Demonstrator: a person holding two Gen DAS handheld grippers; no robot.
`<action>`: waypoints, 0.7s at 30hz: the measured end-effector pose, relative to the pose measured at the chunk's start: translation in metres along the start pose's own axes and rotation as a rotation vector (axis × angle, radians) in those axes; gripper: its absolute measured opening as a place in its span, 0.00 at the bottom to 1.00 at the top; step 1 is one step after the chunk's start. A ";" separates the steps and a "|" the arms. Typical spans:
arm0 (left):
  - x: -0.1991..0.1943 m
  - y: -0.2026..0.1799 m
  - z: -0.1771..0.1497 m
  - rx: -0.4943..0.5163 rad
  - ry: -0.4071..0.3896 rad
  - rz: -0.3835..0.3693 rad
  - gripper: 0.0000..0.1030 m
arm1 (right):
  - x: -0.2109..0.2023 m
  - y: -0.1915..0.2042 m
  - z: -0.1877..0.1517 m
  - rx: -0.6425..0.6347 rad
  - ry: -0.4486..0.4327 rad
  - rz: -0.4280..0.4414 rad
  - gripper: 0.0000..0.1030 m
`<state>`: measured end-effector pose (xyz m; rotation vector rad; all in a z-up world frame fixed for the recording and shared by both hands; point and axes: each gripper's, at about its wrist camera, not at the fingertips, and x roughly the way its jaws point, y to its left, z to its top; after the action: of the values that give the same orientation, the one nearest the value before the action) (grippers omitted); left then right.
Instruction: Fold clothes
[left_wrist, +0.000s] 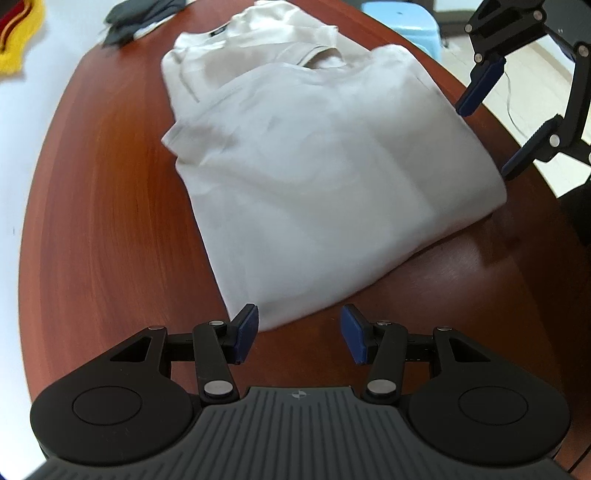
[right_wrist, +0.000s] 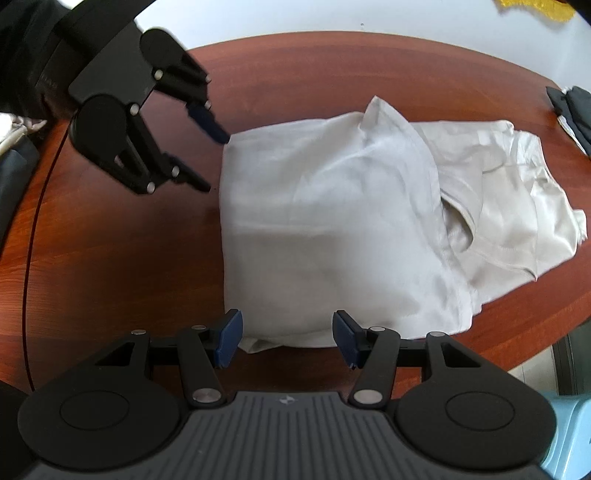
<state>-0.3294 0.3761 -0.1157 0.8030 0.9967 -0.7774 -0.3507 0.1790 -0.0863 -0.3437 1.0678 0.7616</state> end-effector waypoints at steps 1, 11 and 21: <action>0.003 0.002 0.001 0.035 0.008 -0.006 0.51 | 0.001 0.001 -0.002 0.013 -0.001 -0.005 0.59; 0.014 0.008 0.004 0.134 -0.010 -0.041 0.51 | 0.008 0.030 -0.008 0.065 -0.036 -0.036 0.59; 0.013 0.000 -0.004 0.287 -0.073 -0.069 0.51 | 0.022 0.060 -0.011 0.067 -0.048 -0.179 0.59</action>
<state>-0.3265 0.3773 -0.1295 0.9828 0.8612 -1.0173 -0.3937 0.2232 -0.1050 -0.3566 1.0002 0.5703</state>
